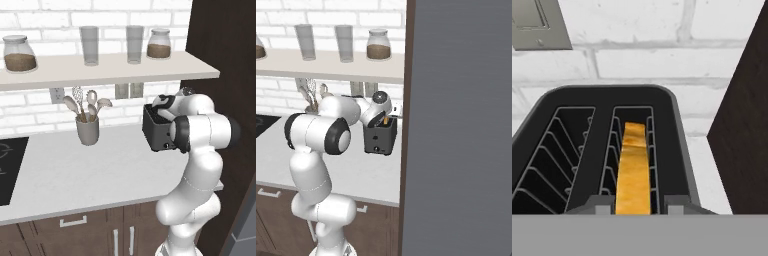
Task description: Start the toaster. Once the lever pops up, take the bread to the plate on the dining counter.
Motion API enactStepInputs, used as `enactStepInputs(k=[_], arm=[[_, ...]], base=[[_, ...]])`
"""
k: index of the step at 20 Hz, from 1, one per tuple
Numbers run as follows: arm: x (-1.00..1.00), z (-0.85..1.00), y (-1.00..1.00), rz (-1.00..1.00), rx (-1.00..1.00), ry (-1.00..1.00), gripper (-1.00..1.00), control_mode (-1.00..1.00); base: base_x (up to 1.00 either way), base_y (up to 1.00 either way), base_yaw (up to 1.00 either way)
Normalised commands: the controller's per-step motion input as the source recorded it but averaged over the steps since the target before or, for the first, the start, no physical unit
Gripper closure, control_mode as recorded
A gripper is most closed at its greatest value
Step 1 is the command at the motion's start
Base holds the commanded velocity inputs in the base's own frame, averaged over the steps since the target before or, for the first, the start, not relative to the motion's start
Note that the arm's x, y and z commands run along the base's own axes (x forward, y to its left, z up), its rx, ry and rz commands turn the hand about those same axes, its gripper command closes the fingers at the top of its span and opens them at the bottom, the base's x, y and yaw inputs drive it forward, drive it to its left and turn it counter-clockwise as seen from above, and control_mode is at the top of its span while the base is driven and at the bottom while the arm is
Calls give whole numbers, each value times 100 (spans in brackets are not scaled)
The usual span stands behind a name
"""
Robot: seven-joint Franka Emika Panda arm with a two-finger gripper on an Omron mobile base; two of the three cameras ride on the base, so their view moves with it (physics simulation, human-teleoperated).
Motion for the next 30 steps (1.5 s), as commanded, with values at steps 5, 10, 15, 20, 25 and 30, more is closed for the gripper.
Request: enactStepInputs(k=[5, 10, 15, 20, 25, 30], arm=[[0, -4, 0, 1, 0, -3, 100, -100], [0, 0, 0, 3, 1, -1, 100, -100], [-12, 8, 0, 4, 7, -7, 100, -100], [-47, 23, 0, 2, 3, -18, 100, -100], [-39, 21, 1, 1, 0, -17, 100, -100], [-5, 39, 4, 2, 0, -9, 100, -100]], base=[[0, 0, 0], [0, 0, 0], [0, 0, 0], [0, 0, 0], [0, 0, 0], [0, 0, 0]])
